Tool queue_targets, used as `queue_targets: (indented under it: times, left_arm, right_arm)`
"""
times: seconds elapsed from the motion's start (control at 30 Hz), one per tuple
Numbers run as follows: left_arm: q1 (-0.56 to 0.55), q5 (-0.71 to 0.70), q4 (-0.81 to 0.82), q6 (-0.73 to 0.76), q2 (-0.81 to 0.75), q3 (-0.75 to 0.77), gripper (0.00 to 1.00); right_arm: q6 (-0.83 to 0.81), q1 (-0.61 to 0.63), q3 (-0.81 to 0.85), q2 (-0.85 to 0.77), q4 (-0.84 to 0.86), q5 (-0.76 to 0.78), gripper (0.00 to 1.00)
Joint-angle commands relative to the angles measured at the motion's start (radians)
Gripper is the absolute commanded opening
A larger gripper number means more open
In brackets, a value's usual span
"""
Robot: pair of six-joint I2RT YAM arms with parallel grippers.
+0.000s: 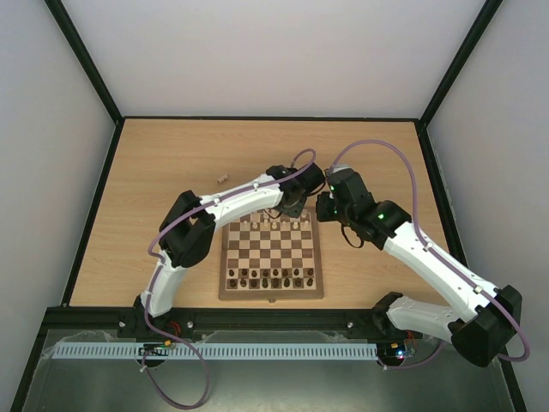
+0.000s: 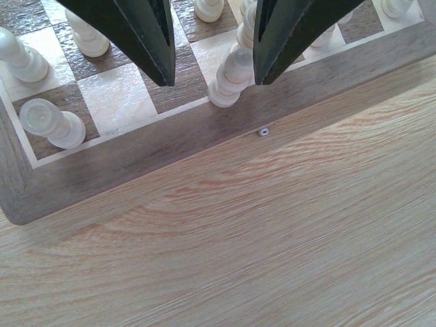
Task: Set up the chess pieces on the board
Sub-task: Adjust the chess piece on the chessboard.
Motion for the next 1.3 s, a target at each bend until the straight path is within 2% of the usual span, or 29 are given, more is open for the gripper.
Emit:
queue_targets:
  times: [0.0, 1.27]
  left_arm:
    - [0.020, -0.030, -0.035, -0.007, -0.022, 0.016, 0.35]
    - [0.044, 0.013, 0.003, 0.001, 0.015, -0.038, 0.32]
  right_arm:
    - [-0.008, -0.003, -0.012, -0.018, -0.012, -0.008, 0.14]
    - [-0.013, -0.003, -0.020, -0.030, -0.001, -0.028, 0.14]
